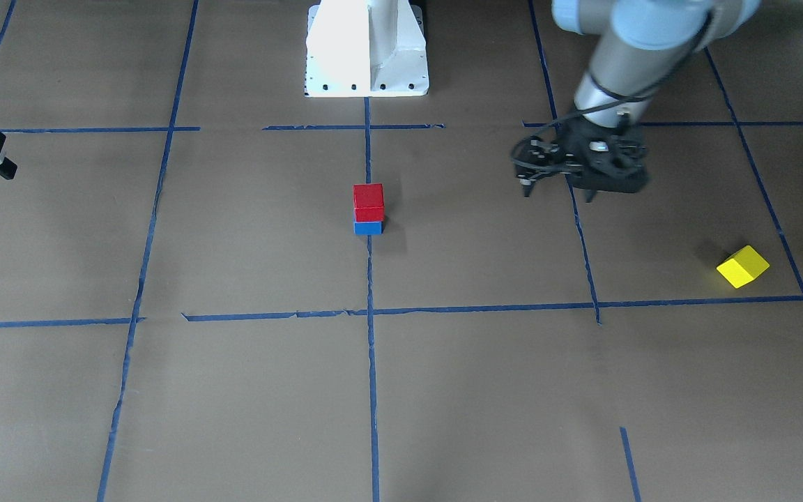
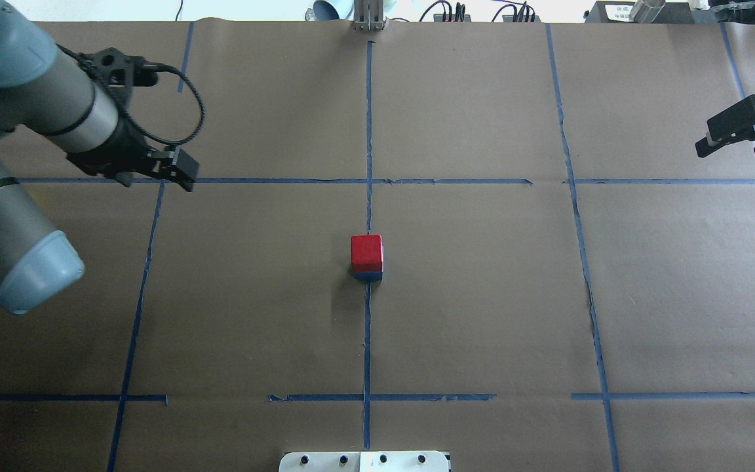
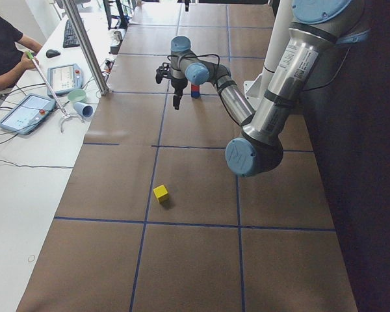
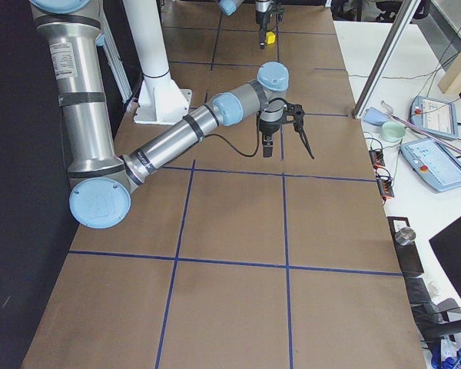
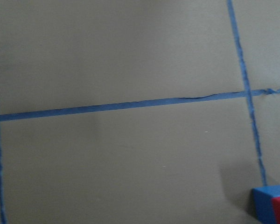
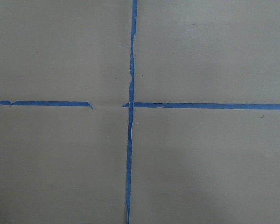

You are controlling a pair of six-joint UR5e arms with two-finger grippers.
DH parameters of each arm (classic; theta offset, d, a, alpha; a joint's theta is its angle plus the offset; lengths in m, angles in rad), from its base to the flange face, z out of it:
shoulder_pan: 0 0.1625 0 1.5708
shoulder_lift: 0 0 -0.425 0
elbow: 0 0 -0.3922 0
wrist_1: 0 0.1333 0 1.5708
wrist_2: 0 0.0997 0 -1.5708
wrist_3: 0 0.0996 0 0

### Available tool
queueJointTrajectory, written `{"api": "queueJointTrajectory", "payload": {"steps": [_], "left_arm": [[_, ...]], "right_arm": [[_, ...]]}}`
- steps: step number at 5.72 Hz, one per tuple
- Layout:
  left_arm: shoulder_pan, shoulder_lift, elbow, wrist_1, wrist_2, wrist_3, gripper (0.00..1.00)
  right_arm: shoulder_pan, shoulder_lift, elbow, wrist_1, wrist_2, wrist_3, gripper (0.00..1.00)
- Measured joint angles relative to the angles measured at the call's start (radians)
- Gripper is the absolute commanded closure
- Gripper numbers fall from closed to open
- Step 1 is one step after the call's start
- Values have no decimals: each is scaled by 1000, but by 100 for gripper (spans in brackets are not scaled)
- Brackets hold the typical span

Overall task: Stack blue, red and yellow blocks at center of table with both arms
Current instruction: 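Raise the left gripper and move it back toward the yellow cube, then lower the left gripper onto the yellow cube and grasp it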

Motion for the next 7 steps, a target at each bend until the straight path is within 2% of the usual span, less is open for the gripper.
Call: {"api": "queueJointTrajectory", "payload": {"steps": [1, 3, 5, 7], "left_arm": [[-77, 115, 15, -65, -60, 10, 0], [-252, 250, 197, -280, -210, 35, 0], [-348, 282, 461, -555, -231, 33, 0], [-355, 251, 555, -621, -232, -102, 0]], "right_arm": [[0, -1, -2, 0, 0, -1, 0], [0, -3, -2, 0, -1, -2, 0], [1, -4, 2, 1, -1, 0, 0], [0, -6, 9, 10, -1, 7, 0]]}}
